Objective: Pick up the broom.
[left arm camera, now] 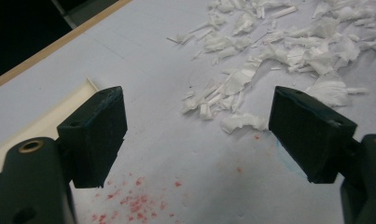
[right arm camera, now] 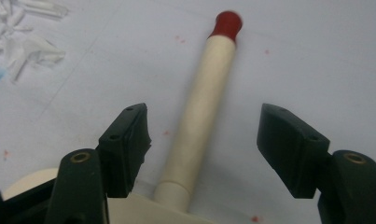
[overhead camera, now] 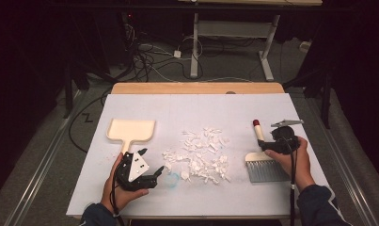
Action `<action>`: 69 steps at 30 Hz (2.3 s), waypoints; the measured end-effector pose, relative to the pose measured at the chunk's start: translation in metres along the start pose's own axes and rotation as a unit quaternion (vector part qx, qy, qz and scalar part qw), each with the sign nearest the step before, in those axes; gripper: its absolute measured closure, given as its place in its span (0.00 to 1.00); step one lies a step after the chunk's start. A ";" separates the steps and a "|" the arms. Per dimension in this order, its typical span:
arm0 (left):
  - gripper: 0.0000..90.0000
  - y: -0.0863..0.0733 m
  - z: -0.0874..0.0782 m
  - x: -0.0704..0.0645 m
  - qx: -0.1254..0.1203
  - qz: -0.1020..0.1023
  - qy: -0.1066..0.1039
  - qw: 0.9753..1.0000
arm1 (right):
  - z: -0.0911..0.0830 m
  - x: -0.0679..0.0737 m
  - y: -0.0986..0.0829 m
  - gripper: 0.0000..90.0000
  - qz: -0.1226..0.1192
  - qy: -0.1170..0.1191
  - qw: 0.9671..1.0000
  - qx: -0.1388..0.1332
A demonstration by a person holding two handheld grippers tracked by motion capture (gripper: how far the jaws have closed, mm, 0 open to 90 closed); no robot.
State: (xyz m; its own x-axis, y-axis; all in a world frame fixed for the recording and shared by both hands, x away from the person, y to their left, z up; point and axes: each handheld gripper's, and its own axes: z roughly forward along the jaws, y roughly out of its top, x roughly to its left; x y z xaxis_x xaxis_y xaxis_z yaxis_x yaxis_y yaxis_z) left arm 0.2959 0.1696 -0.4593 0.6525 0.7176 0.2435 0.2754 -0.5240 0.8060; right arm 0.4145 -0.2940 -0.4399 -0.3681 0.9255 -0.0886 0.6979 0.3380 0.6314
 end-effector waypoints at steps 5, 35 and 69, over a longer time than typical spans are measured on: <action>0.20 0.000 0.000 0.000 0.002 0.001 0.000 1.000 | 0.025 0.000 -0.001 0.47 0.023 0.014 0.999 0.035; 0.21 0.001 -0.003 -0.001 0.001 -0.001 -0.002 1.000 | 0.002 -0.006 -0.004 0.80 -0.023 0.054 0.997 -0.042; 0.23 0.101 0.030 -0.082 -0.077 0.002 -0.174 0.982 | -0.112 0.048 -0.019 0.80 -0.088 0.090 0.954 -0.273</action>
State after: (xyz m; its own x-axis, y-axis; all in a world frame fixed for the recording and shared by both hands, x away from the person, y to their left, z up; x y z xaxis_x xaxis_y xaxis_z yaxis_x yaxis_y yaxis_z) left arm 0.2914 0.0440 -0.4139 0.8624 0.5013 0.0699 0.1799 -0.4327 0.8834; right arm 0.3147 -0.2748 -0.3701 -0.5842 0.8015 -0.1279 0.2102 0.3016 0.9300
